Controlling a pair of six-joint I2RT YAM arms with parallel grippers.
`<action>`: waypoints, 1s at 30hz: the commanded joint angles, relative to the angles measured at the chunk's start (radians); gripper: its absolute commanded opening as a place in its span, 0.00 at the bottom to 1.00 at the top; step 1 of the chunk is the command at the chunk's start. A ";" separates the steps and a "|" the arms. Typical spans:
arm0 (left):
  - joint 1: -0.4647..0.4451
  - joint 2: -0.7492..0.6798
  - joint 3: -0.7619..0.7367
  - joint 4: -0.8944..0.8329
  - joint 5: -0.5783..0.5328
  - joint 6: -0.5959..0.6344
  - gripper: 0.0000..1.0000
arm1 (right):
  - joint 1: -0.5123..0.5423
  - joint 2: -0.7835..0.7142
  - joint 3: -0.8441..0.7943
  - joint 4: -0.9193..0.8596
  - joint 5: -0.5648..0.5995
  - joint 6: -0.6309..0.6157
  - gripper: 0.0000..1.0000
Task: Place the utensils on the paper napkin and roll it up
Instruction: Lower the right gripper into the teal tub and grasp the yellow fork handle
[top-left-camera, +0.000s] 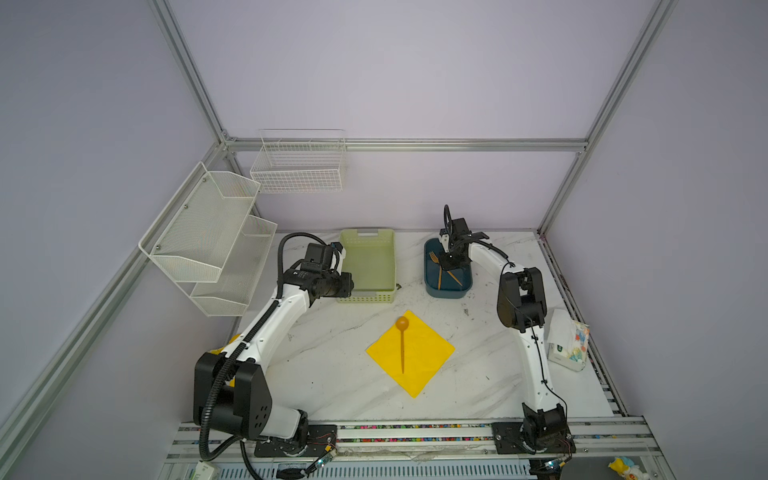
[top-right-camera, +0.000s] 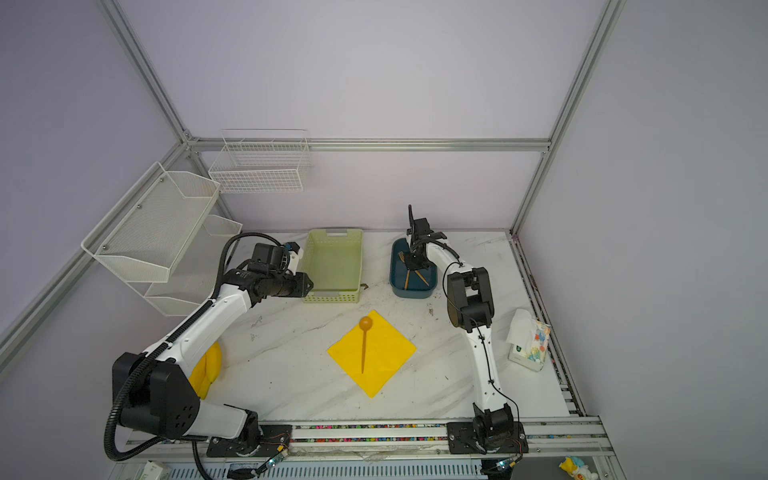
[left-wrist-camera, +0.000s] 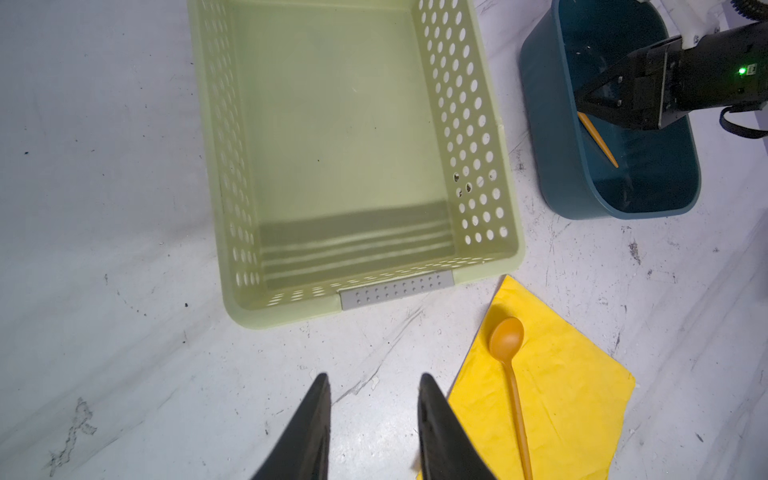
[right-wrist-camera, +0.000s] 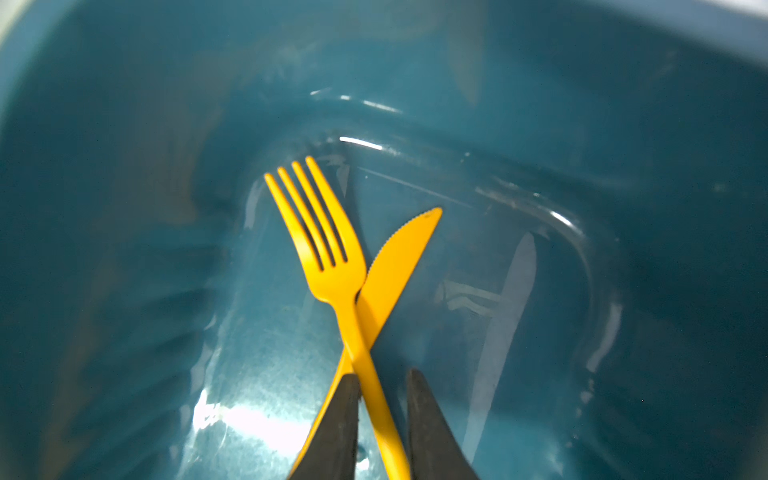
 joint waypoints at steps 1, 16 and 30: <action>0.009 -0.017 -0.026 0.025 0.018 0.009 0.35 | 0.002 0.021 0.016 -0.032 -0.014 -0.022 0.25; 0.009 -0.054 -0.035 0.026 0.011 0.008 0.34 | 0.002 0.019 0.019 -0.032 -0.023 -0.024 0.17; 0.009 -0.055 -0.037 0.026 0.014 0.008 0.34 | 0.001 -0.048 -0.012 -0.024 -0.031 -0.015 0.06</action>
